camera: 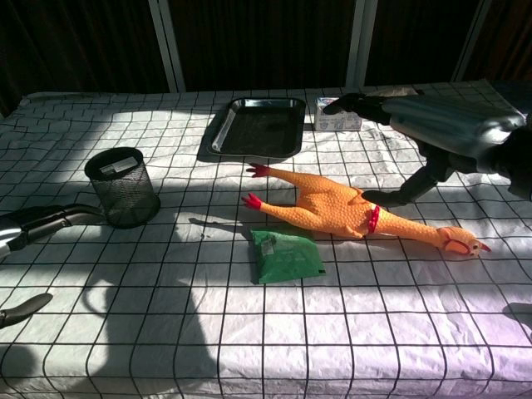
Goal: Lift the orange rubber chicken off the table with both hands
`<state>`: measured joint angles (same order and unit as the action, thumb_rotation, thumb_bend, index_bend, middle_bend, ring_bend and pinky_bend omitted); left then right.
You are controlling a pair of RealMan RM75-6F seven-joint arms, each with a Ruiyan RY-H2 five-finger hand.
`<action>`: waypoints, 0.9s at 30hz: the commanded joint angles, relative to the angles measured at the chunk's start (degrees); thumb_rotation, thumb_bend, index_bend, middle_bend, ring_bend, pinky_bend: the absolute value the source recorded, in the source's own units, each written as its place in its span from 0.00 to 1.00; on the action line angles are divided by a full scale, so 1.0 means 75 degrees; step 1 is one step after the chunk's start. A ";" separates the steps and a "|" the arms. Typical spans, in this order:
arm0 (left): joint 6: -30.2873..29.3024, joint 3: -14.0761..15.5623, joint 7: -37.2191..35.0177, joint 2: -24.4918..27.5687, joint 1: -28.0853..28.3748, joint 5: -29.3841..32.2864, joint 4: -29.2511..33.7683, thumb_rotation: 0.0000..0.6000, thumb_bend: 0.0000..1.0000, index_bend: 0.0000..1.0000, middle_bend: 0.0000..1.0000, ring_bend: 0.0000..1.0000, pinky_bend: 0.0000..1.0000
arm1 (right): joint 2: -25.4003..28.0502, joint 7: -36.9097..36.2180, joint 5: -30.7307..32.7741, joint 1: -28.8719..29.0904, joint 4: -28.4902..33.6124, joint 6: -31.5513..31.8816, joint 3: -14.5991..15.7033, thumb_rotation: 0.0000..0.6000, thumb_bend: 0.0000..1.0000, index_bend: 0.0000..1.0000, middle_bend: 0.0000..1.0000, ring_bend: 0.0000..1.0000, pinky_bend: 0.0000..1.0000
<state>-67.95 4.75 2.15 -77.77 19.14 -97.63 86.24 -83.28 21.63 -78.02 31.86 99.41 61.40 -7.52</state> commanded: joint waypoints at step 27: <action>-0.2048 -0.0382 -0.0171 0.0763 -0.1030 0.0549 -0.0403 1.00 0.43 0.00 0.00 0.00 0.07 | -0.0200 -0.0614 0.1630 -0.0317 -0.1618 -0.0811 0.0352 1.00 0.22 0.00 0.00 0.00 0.00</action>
<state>-83.37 1.88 0.90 -72.08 11.38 -93.53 83.24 -84.12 18.17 -66.19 29.17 87.83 56.45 -5.17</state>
